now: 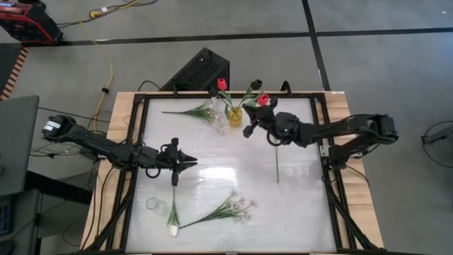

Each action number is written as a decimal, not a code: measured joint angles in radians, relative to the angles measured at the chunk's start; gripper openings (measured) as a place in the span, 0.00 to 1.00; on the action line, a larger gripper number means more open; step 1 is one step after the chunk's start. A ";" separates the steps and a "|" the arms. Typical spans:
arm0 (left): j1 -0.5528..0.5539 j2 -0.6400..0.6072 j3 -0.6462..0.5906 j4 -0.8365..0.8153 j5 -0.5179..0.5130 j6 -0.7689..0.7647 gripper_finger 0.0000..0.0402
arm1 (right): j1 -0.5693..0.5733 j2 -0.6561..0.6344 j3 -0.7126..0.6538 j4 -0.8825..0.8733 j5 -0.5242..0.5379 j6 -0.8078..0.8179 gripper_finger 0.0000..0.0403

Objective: Sort flowers into vase by color
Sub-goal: Put the red flower into the yellow vase

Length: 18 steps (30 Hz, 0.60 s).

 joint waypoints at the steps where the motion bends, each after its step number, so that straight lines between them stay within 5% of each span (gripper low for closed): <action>1: 0.000 0.000 0.000 -0.003 0.006 -0.004 0.14 | -0.005 0.012 0.000 0.002 0.000 0.000 0.06; 18: 0.000 0.000 0.000 -0.031 0.005 -0.025 0.14 | -0.074 0.023 0.002 -0.038 -0.030 0.145 0.06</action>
